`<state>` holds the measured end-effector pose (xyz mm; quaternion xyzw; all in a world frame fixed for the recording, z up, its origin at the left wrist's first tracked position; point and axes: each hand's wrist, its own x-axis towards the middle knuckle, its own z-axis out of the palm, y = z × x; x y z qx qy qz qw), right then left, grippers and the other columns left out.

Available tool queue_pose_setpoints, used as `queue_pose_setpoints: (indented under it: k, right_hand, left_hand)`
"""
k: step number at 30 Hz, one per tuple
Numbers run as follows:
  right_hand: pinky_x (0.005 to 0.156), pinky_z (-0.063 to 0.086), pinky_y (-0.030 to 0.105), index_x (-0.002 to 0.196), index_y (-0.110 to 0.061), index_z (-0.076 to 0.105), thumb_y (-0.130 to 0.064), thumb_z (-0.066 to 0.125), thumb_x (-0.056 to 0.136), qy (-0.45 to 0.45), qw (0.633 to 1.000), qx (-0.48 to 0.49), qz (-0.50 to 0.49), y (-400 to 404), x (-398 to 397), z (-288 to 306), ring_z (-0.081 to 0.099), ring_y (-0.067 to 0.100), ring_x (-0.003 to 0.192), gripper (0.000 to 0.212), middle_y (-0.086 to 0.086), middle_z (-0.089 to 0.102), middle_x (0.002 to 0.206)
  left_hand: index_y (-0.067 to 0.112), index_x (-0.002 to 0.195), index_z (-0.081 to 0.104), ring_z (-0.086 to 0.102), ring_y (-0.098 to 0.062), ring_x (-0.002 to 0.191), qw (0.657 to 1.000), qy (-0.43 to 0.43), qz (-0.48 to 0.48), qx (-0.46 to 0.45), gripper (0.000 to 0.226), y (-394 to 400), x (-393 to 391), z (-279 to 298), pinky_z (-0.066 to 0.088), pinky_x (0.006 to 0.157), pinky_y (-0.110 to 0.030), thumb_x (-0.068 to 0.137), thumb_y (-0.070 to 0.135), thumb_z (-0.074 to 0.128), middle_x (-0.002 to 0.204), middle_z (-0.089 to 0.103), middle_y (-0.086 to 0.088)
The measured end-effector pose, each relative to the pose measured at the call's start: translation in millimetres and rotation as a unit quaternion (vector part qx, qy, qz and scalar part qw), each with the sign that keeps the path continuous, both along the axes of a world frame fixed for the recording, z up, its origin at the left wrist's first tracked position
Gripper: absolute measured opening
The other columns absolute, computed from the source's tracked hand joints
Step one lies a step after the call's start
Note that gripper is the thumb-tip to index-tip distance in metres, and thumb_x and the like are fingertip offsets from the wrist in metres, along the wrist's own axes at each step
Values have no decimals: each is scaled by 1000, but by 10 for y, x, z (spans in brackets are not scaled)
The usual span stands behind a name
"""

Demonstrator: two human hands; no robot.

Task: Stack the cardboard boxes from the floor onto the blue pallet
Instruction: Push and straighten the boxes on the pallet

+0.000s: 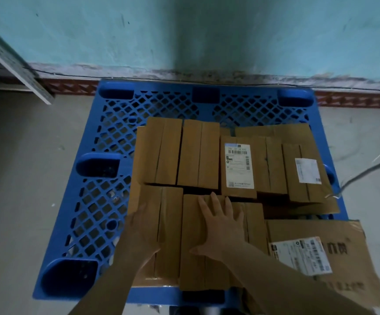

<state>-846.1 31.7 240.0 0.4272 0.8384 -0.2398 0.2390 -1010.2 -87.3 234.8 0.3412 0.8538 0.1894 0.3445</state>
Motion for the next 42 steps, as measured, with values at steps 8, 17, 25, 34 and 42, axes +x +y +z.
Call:
queue_pose_setpoints:
  k: [8, 17, 25, 34, 42]
  right_hand:
    - [109, 0, 61, 142, -39, -14, -79, 50, 62, 71, 993, 63, -74, 641, 16, 88, -17, 27, 142, 110, -2, -12, 157]
    - [108, 29, 52, 143, -37, -16, -48, 72, 69, 57, 982, -28, -176, 1371, 30, 15, 19, 36, 139, 115, 10, -18, 155]
    - [102, 40, 41, 144, -35, -12, -39, 74, 71, 59, 988, -51, -130, 1442, 155, -161, 22, 29, 138, 113, 3, -32, 151]
    - [101, 37, 39, 145, -34, -8, -51, 70, 69, 94, 989, -35, -111, 1619, 268, -211, 17, 23, 141, 110, -4, -23, 154]
    - [112, 7, 57, 147, -30, 1, -64, 52, 77, 48, 984, 74, -154, 2313, 370, -258, -8, 28, 144, 94, 4, -12, 157]
  left_hand:
    - [24, 132, 33, 53, -30, 108, 991, 91, 77, -59, 61, 283, 5, 176, 50, 85, -46, 78, 38, 56, 125, 47, -11]
    - [38, 144, 8, 22, -33, 137, 985, 121, 96, -78, 89, 1195, -430, 338, 29, 104, -59, 73, 48, 62, 154, 15, -4]
    - [28, 147, 6, 29, -39, 133, 981, -6, 168, -97, 100, 1286, -450, 128, 25, 106, -61, 70, 45, 68, 149, 25, -16]
    - [21, 145, 16, 29, -42, 130, 982, 49, 169, -65, 85, 1112, -198, 74, 32, 102, -60, 78, 37, 65, 144, 27, -23]
    - [32, 144, 10, 10, -33, 142, 977, 208, 40, -28, 83, 1421, 90, 31, 5, 114, -55, 78, 56, 53, 153, 17, -11]
